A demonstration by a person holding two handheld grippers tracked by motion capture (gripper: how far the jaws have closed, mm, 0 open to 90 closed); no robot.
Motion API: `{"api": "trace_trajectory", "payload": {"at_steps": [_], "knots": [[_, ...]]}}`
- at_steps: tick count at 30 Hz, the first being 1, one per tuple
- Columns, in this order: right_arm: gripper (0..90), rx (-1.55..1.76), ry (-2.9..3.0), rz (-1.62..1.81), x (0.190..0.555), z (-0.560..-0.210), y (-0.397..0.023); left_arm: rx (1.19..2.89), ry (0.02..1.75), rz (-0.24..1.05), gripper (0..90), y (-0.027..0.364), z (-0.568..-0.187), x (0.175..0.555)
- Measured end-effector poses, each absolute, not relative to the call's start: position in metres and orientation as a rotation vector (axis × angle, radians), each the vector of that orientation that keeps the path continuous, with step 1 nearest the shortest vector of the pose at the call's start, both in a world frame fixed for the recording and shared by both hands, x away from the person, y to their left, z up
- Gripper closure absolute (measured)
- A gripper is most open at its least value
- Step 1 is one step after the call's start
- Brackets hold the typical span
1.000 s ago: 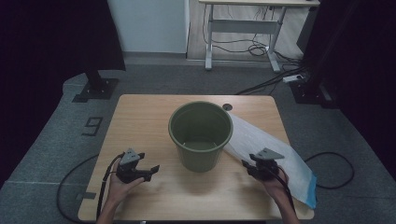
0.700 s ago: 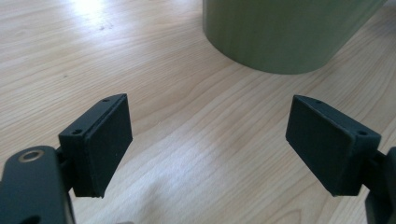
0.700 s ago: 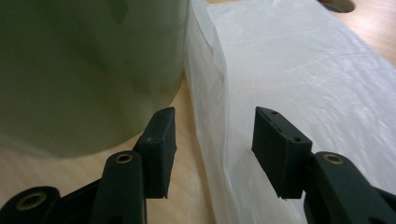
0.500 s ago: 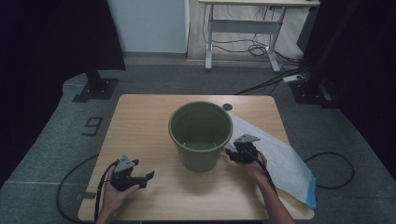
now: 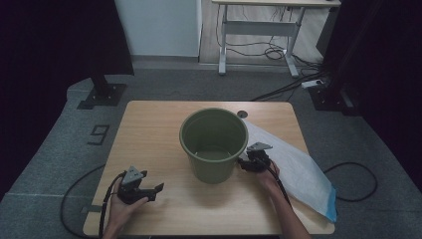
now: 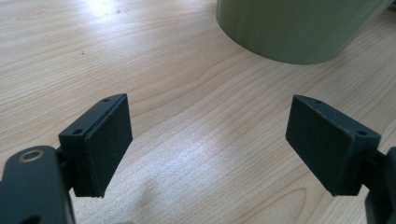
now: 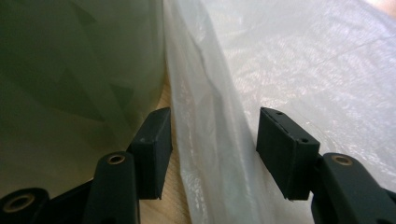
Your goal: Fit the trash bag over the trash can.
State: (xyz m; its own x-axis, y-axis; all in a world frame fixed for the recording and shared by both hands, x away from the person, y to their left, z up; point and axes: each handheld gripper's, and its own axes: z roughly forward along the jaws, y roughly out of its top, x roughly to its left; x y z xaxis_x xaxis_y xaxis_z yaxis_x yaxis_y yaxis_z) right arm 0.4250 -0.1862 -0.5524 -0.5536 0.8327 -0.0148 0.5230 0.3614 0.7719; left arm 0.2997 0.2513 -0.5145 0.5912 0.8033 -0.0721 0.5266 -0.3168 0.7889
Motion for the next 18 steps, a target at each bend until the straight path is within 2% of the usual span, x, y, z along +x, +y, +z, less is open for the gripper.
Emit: {"api": "trace_trajectory", "payload": {"at_steps": [4,8,9,13,18], "knots": [[49.3,1.191,2.219,1.035,0.429,-0.552,-0.181,2.003,1.056,0.434,14.4,0.253,-0.514,0.299],[68.4,1.216,2.209,1.049,0.431,-0.552,-0.18,1.989,1.064,0.433,14.4,0.256,-0.514,0.299],[68.4,1.216,2.209,1.049,0.431,-0.552,-0.18,1.986,1.068,0.431,14.4,0.257,-0.515,0.299],[85.2,1.23,2.204,1.026,0.434,-0.55,-0.182,1.988,1.072,0.433,14.5,0.259,-0.516,0.299],[88.4,1.262,2.135,1.119,0.43,-0.544,-0.192,1.98,1.077,0.429,14.5,0.26,-0.515,0.299]]}}
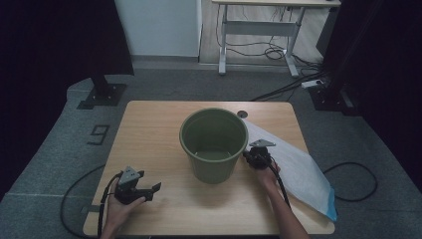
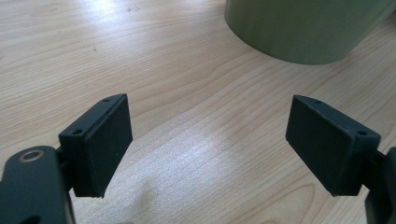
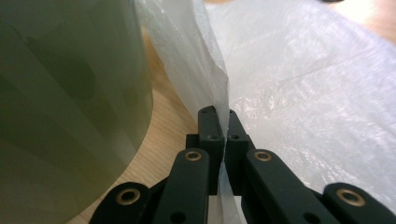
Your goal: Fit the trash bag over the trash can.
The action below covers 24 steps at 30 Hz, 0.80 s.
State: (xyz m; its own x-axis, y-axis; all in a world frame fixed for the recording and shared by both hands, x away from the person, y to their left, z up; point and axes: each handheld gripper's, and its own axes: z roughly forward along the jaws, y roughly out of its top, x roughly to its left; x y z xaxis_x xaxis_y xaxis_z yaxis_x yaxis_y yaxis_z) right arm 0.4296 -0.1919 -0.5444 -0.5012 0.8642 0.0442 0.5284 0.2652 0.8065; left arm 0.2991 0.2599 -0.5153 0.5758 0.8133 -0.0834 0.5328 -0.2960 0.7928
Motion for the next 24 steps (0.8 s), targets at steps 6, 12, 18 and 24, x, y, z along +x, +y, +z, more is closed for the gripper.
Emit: {"api": "trace_trajectory", "payload": {"at_steps": [6,12,18,24], "knots": [[88.6,1.266,2.068,1.252,0.423,-0.526,-0.205,1.979,1.072,0.43,14.5,0.26,-0.516,0.299],[88.6,1.305,1.982,1.391,0.416,-0.505,-0.218,1.978,1.073,0.433,14.5,0.261,-0.517,0.299],[88.6,1.276,1.898,1.467,0.405,-0.484,-0.228,1.979,1.07,0.444,14.5,0.261,-0.518,0.299],[88.7,1.235,1.831,1.544,0.396,-0.462,-0.236,1.982,1.07,0.446,14.5,0.261,-0.517,0.298]]}}
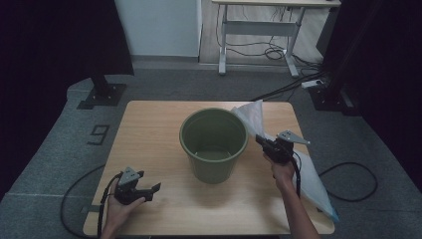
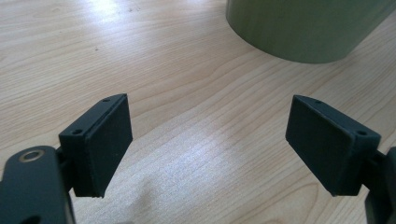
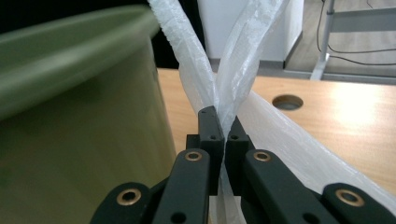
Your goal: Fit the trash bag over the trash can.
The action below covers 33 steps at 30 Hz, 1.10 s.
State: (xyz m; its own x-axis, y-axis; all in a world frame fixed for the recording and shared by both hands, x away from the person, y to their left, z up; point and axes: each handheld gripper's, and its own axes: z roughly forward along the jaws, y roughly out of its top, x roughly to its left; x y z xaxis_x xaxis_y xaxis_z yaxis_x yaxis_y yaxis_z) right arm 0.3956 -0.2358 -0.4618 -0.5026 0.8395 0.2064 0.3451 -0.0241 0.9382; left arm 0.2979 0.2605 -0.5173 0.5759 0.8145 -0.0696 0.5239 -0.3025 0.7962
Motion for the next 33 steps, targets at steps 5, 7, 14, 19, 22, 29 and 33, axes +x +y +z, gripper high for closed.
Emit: {"api": "trace_trajectory", "payload": {"at_steps": [5,7,14,19,22,29,33], "knots": [[88.6,1.233,1.79,1.609,0.389,-0.448,-0.242,1.968,1.076,0.441,14.5,0.261,-0.516,0.299],[88.7,1.22,1.78,1.613,0.387,-0.444,-0.243,1.972,1.076,0.443,14.5,0.261,-0.517,0.298],[88.7,1.159,1.733,1.659,0.378,-0.423,-0.248,1.947,1.06,0.477,14.8,0.261,-0.514,0.294],[88.7,1.136,1.708,1.695,0.374,-0.411,-0.251,1.944,1.072,0.473,14.6,0.262,-0.515,0.294],[88.7,1.124,1.697,1.711,0.37,-0.406,-0.253,1.942,1.075,0.47,14.7,0.261,-0.517,0.294],[88.7,1.105,1.662,1.733,0.364,-0.393,-0.258,1.947,1.08,0.468,14.7,0.261,-0.519,0.295],[88.7,1.093,1.628,1.749,0.36,-0.385,-0.262,1.94,1.086,0.47,14.7,0.262,-0.518,0.295]]}}
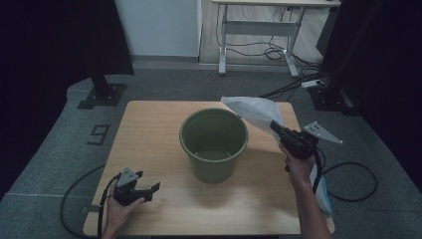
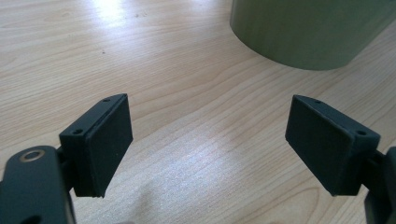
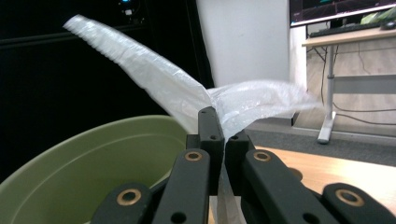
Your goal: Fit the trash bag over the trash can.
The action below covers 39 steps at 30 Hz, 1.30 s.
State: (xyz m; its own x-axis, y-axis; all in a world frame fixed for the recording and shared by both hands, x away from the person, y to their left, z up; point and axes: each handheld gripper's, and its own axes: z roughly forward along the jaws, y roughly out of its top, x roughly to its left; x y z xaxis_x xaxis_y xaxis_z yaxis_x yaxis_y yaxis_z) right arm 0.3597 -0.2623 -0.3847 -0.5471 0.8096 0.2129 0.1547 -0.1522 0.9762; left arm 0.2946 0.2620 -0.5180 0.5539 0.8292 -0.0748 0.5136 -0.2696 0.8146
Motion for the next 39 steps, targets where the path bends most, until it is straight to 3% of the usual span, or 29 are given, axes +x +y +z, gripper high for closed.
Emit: {"api": "trace_trajectory", "payload": {"at_steps": [20,30,39], "knots": [[88.7,0.995,1.527,1.828,0.341,-0.343,-0.269,1.938,1.098,0.47,14.8,0.263,-0.518,0.295],[88.6,0.89,1.556,1.851,0.325,-0.328,-0.25,1.938,1.098,0.472,14.7,0.264,-0.518,0.295],[88.6,0.825,1.646,1.86,0.317,-0.336,-0.225,1.934,1.097,0.476,14.7,0.264,-0.517,0.294]]}}
